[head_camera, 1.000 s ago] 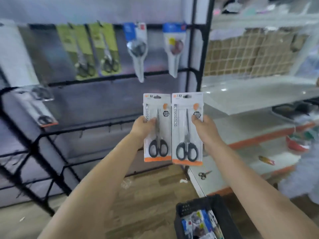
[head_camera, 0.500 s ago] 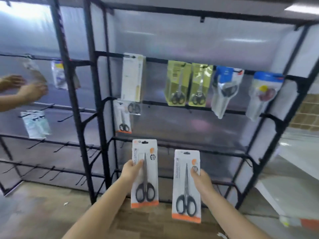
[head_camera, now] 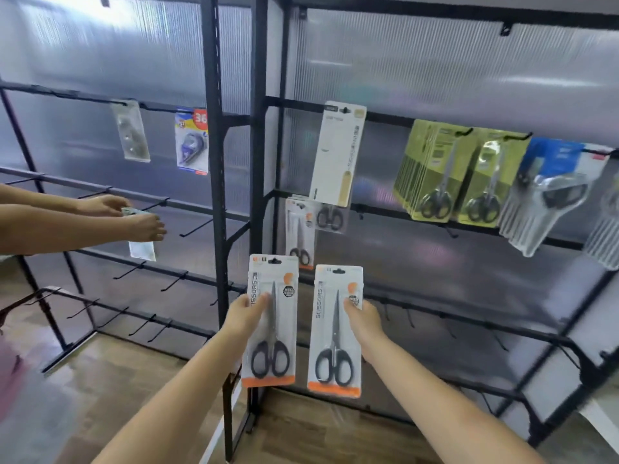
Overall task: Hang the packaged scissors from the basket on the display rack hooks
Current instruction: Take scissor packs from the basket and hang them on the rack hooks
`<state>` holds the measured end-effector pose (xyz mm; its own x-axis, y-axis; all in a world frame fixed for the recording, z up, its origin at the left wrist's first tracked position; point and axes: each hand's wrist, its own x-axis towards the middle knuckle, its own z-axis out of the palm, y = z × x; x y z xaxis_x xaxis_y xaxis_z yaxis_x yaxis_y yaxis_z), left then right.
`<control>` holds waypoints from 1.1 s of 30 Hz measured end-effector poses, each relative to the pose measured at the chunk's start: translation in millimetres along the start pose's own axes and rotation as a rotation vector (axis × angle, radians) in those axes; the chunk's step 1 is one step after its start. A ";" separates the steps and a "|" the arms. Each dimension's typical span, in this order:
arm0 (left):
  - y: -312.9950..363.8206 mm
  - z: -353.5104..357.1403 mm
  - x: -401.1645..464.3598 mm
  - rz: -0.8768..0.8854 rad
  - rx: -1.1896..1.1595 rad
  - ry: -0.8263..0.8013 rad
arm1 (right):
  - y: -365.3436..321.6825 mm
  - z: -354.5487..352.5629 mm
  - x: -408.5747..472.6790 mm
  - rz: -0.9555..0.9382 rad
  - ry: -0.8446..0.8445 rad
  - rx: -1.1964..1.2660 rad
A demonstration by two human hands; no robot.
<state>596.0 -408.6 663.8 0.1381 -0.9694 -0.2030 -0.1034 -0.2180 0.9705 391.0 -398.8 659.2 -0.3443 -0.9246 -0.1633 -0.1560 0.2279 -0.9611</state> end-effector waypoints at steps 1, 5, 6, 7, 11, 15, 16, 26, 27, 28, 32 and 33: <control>0.9 -1.5 2.9 0.010 -0.002 0.001 | -3.2 6.9 4.9 -0.010 -0.006 -0.004; 6.5 -3.6 18.1 0.022 -0.009 0.003 | -19.8 29.8 32.9 -0.047 -0.021 -0.011; 7.6 -4.1 24.1 0.021 -0.006 0.009 | -23.9 35.1 41.7 -0.057 -0.018 -0.008; 9.5 -5.2 30.4 0.020 -0.004 0.018 | -28.2 40.6 49.9 -0.071 -0.014 -0.012; 15.8 -9.4 58.4 0.029 0.001 0.043 | -43.2 61.7 82.7 -0.099 -0.018 -0.027; 19.8 -9.3 83.6 0.021 -0.026 0.064 | -62.8 81.6 115.5 -0.122 -0.043 -0.048; 20.4 -9.5 91.1 0.026 -0.020 0.069 | -66.8 86.7 123.4 -0.127 -0.044 -0.052; 25.7 -12.3 145.0 0.003 -0.052 0.033 | -82.8 115.2 172.2 -0.163 0.020 0.021; 25.0 -11.9 147.9 0.000 -0.052 0.031 | -82.8 116.0 173.9 -0.170 0.030 0.025; 24.7 -11.2 150.1 0.000 -0.048 0.034 | -82.8 116.7 175.7 -0.173 0.039 0.028; 23.6 -9.0 155.6 0.004 -0.046 0.032 | -81.0 119.2 184.3 -0.150 0.061 0.023; 23.6 -8.3 155.8 0.003 -0.040 0.035 | -80.3 119.8 185.5 -0.144 0.070 0.012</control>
<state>623.3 -563.9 656.1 0.1720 -0.9653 -0.1963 -0.0645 -0.2099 0.9756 450.6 -625.2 679.4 -0.3828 -0.9238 -0.0077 -0.1980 0.0902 -0.9761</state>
